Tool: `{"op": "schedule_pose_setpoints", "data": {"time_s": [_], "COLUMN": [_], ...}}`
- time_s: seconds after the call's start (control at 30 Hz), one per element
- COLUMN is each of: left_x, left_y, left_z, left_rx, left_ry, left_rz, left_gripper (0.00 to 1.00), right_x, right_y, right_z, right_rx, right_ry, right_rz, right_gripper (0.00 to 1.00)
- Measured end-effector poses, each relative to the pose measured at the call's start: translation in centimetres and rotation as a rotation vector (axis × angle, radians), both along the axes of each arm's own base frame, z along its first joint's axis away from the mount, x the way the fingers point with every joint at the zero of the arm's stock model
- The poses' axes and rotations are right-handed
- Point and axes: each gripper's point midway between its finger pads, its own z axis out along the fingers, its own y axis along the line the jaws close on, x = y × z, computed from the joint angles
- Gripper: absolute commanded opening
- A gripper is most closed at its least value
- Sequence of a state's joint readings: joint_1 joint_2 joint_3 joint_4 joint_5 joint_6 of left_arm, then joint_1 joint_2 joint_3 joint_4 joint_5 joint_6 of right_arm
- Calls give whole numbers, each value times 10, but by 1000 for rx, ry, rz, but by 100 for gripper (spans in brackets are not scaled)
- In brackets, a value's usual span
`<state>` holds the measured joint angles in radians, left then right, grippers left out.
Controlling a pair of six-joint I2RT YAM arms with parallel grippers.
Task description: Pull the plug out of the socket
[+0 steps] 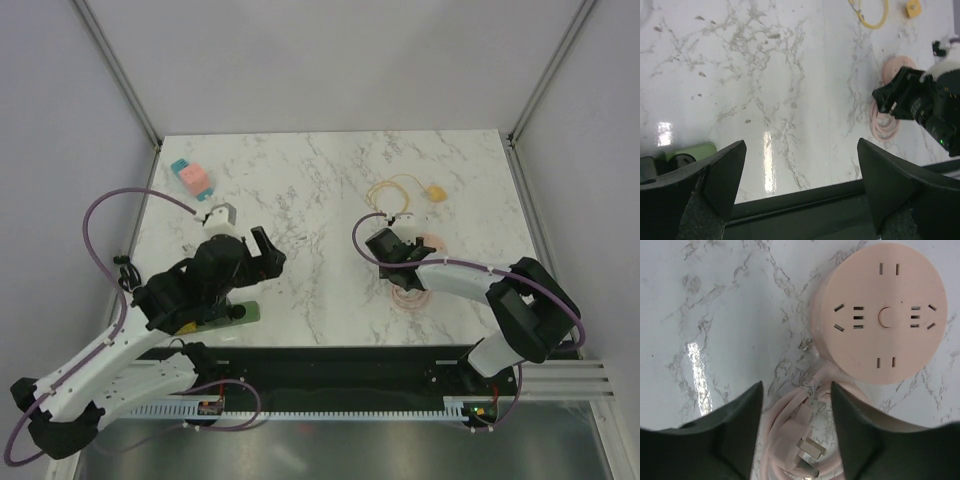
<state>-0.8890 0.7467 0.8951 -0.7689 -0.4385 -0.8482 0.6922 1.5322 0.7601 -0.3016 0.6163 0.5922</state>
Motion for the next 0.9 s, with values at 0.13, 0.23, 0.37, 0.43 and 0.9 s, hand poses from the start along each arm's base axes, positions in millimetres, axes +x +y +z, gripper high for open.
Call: {"op": "schedule_pose_setpoints", "data": {"time_s": [0.13,0.23,0.37,0.43,0.9], "left_x": [40,63,93,108,195], "left_y": [24,48,75,87,152], "left_z": [3,-11,-31,-42,-127], "left_rx": [45,94,135,132,252], "left_ry": [44,110,211,273,494], "left_rz": [125,209,288,318,438], "left_gripper": [100,100,100,100,87], "right_x": [-2,1,16,20,12], "right_y": [1,6,24,32,98], "right_z": [4,17,46,58,93], "right_rx": [-2,12,69,102,392], "right_ry": [11,-2,-44,-62,-115], "right_rz": [31,52,88,109,397], "right_gripper": [96,97,98,98,98]}}
